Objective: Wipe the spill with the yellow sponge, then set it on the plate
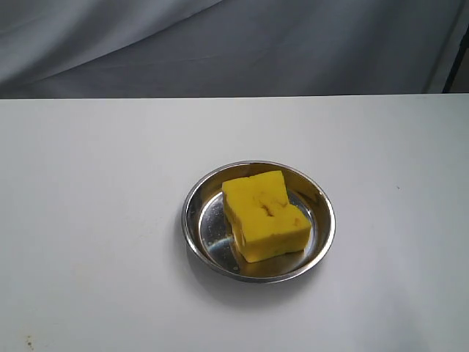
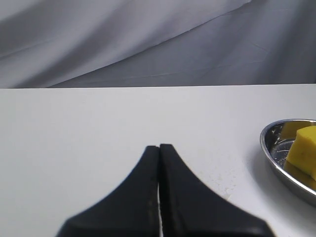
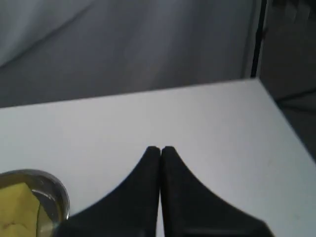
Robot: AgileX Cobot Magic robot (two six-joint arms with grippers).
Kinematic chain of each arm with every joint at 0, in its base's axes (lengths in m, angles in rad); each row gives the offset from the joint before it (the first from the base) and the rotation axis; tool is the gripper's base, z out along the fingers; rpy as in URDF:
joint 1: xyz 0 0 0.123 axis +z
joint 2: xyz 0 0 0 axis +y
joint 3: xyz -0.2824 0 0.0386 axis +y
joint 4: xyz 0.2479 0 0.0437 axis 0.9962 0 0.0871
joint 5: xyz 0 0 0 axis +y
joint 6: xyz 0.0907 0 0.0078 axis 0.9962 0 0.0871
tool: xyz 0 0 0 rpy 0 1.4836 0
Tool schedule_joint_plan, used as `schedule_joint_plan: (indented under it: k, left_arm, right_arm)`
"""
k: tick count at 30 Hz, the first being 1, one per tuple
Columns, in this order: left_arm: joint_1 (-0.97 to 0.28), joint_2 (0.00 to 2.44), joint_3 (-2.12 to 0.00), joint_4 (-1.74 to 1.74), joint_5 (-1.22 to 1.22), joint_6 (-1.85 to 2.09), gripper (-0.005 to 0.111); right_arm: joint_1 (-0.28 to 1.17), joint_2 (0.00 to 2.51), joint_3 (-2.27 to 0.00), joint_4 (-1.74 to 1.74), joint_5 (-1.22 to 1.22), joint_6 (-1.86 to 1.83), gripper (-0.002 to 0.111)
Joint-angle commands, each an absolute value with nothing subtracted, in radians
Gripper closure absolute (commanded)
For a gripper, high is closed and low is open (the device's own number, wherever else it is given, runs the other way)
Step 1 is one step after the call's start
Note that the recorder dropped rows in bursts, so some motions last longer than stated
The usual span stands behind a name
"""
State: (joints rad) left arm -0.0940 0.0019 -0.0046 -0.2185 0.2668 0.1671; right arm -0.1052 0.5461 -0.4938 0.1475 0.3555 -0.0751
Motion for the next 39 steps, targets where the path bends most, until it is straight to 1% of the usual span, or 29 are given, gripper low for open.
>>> schedule_joint_plan:
  k: [1,8,13,16,18,21,25,29,33,34,36,39]
  left_arm:
    - [-0.099,0.000,0.000,-0.222,0.263,0.163,0.107]
    - [-0.099,0.000,0.000,-0.222,0.263,0.163,0.107]
    - [-0.099,0.000,0.000,-0.222,0.263,0.163,0.107]
    - [-0.099,0.000,0.000,-0.222,0.263,0.163,0.107]
    - [-0.099,0.000,0.000,-0.222,0.263,0.163,0.107]
    - [-0.099,0.000,0.000,-0.222,0.263,0.163,0.107]
    - [-0.099,0.000,0.000,-0.222,0.263,0.163,0.107]
    - [-0.099,0.000,0.000,-0.222,0.263,0.163,0.107]
    - [-0.099,0.000,0.000,-0.222,0.263,0.163,0.107]
    - [-0.099,0.000,0.000,-0.222,0.263,0.163,0.107]
    - [-0.099,0.000,0.000,-0.222,0.263,0.163,0.107]
    - [-0.099,0.000,0.000,-0.222,0.263,0.163,0.107]
  right_arm:
    - [-0.102,0.293,-0.485,0.095,0.487,-0.078,0.108]
    - [-0.102,0.056,-0.485,0.095,0.504,-0.075,0.108]
    - [-0.102,0.012,-0.485,0.085,0.543,-0.075,0.108]
    - [-0.102,0.010,-0.485,0.088,0.514,-0.075,0.108]
    - [-0.102,0.010,-0.482,0.088,0.456,-0.075,0.108]
    - [-0.102,0.010,-0.432,0.088,0.281,-0.075,0.108]
    - [-0.102,0.010,-0.292,0.088,0.052,-0.075,0.108]
    - [-0.102,0.010,-0.136,0.088,-0.054,-0.079,0.108]
    - [-0.097,0.010,-0.001,0.128,-0.057,-0.071,0.108]
    - [-0.091,0.010,0.000,0.150,-0.057,-0.071,0.108]
    - [-0.088,0.010,0.000,0.163,0.069,-0.073,0.108]
    - [-0.088,0.010,0.000,0.163,0.121,-0.077,0.108]
